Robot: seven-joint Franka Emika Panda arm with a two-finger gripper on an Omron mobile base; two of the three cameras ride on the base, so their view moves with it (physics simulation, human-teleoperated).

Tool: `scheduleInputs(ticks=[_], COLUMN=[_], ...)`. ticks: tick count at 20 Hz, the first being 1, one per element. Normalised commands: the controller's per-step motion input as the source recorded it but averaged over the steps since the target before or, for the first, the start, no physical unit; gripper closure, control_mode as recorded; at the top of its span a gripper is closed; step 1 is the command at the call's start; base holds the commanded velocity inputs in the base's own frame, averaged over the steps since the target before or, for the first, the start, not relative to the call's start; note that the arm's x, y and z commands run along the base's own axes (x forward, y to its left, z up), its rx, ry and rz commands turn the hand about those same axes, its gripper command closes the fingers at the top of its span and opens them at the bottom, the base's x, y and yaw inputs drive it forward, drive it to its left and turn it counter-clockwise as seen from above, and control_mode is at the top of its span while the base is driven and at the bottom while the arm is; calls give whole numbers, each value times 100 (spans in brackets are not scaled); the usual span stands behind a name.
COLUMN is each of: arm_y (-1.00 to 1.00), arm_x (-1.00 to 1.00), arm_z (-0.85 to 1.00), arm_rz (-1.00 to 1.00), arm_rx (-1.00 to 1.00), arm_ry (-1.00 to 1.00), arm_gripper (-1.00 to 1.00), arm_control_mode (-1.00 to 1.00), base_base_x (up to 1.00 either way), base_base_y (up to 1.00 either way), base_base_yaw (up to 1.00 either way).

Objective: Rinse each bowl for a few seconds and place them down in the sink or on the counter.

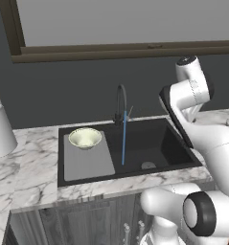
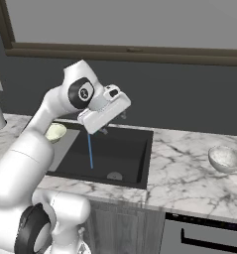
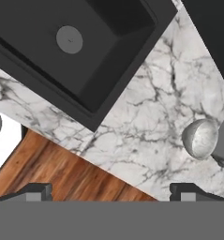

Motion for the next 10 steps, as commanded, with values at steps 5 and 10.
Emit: scheduleInputs(ticks=[5, 10], arm_y=[-33, -32], arm_x=[3, 5], arm_z=[-16, -16], arm_rz=[0, 0], arm_rx=[4, 5], arm_ry=[4, 4], arm_gripper=[-100, -100], arm_control_mode=[-100, -100], base_base_x=[0, 0], base_base_y=[0, 0], base_base_yaw=[0, 0])
